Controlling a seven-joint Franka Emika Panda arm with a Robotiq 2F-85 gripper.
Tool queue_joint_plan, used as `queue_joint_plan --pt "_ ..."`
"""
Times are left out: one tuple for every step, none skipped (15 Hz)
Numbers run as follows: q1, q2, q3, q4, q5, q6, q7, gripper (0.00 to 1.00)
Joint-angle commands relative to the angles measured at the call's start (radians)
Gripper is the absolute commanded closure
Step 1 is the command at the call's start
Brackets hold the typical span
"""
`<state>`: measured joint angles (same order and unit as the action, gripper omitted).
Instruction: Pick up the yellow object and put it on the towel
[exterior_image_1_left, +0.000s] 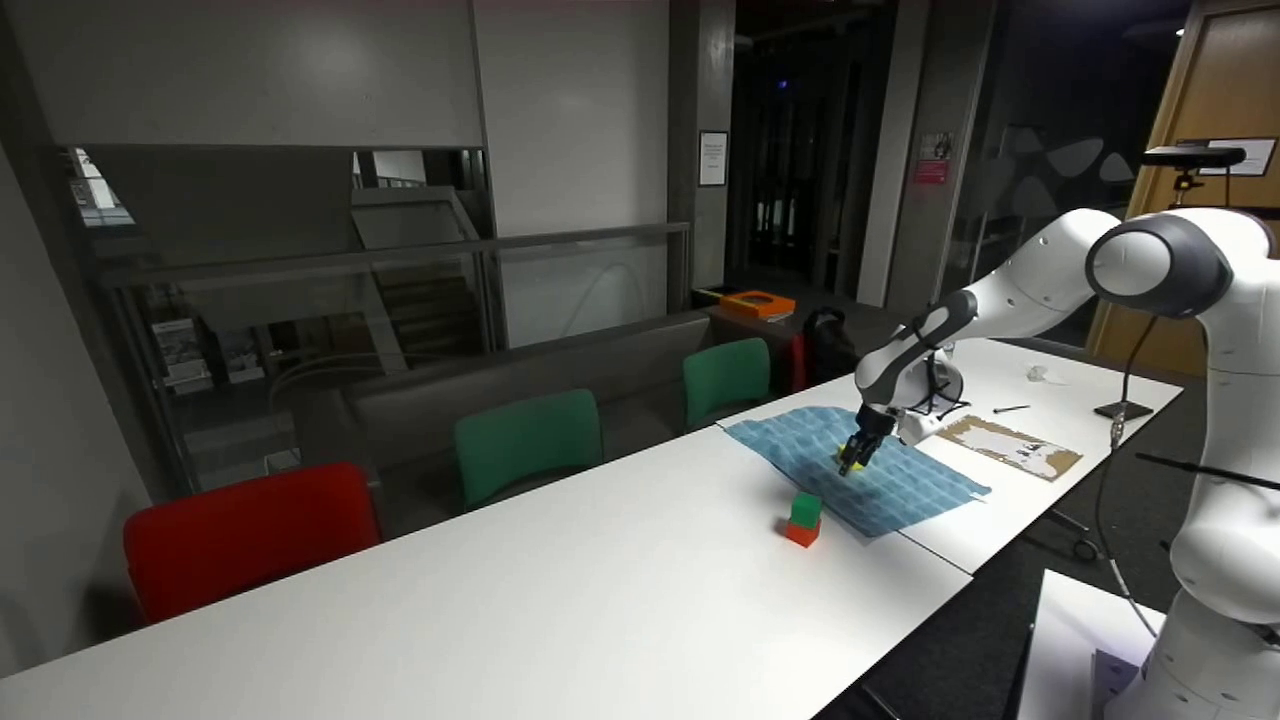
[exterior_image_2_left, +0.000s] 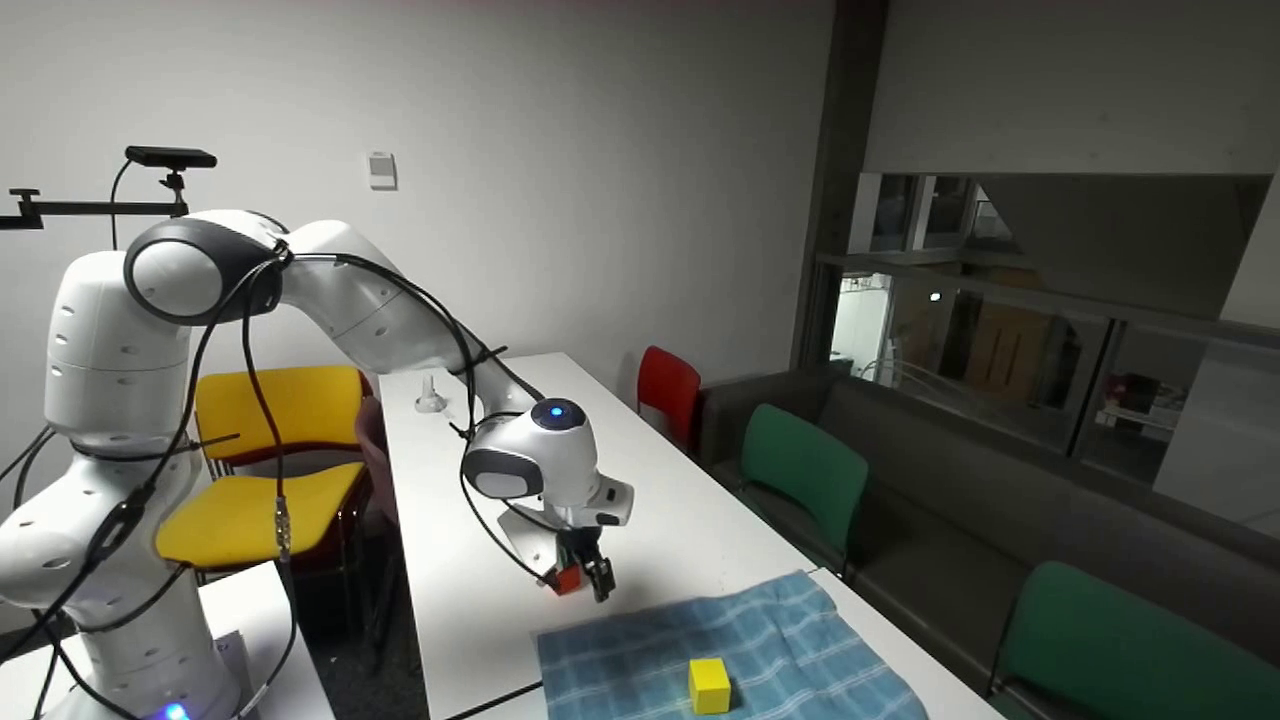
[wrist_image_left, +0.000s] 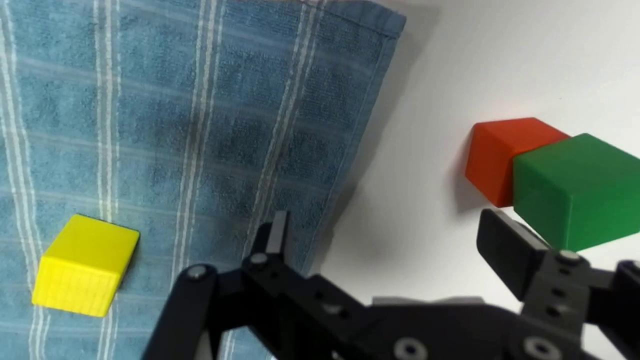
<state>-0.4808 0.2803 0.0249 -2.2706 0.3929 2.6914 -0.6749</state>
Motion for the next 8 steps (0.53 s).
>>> queue_joint_plan --pt "0.029 -0.107 0.0 -0.086 0.058 0.033 -0.07 0.0" --pt "0.039 -0.119 -0.002 -0.09 0.073 0.031 -0.075 0.0" --pt "0.051 -0.124 -0.004 -0.086 0.09 0.026 -0.078 0.0" --pt "0.062 -0.127 -0.009 -0.083 0.107 0.025 -0.074 0.0" --pt "0.077 -0.077 -0.035 -0.038 0.069 -0.003 -0.035 0.0" --pt "0.086 -0.086 -0.036 -0.04 0.078 -0.003 -0.035 0.0" --pt "0.09 -0.09 -0.036 -0.041 0.08 -0.003 -0.035 0.0" --pt "0.091 -0.09 -0.036 -0.042 0.081 -0.003 -0.035 0.0"
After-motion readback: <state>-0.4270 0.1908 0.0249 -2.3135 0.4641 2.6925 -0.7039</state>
